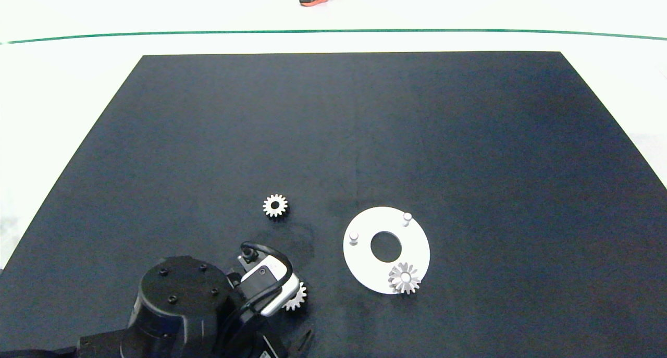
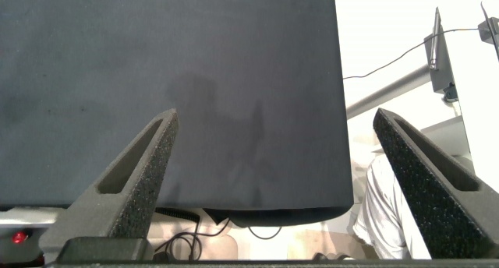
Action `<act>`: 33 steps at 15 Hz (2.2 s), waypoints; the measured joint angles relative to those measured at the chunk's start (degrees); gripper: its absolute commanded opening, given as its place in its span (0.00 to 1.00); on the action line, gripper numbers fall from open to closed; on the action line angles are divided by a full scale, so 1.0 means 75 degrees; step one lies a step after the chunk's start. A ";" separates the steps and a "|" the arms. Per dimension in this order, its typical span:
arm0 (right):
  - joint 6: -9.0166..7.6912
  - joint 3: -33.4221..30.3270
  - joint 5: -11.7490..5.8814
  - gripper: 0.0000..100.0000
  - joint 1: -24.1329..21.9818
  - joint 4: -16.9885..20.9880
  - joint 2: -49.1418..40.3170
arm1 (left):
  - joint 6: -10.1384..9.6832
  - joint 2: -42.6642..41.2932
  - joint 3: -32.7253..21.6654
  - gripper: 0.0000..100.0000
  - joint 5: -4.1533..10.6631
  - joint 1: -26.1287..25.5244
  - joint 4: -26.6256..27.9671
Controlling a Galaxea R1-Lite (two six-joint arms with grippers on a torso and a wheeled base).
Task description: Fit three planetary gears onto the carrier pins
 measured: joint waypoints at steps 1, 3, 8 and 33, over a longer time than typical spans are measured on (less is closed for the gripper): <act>0.0000 -0.0008 0.0000 1.00 0.0008 0.0000 -0.0003 | 0.0000 0.0076 -0.0036 0.99 -0.0003 0.0002 0.0000; 0.0000 -0.0026 0.0000 1.00 0.0003 0.0000 -0.0007 | -0.0011 0.0180 -0.0065 0.96 -0.0003 0.0020 0.0007; 0.0000 -0.0026 0.0000 1.00 0.0015 0.0003 -0.0015 | -0.0046 0.0449 -0.0083 0.85 -0.0011 0.0028 -0.0288; -0.0008 -0.0067 0.0000 1.00 0.0117 -0.0011 0.0047 | 0.0054 0.0000 -0.0286 0.34 -0.0011 0.0089 -0.0494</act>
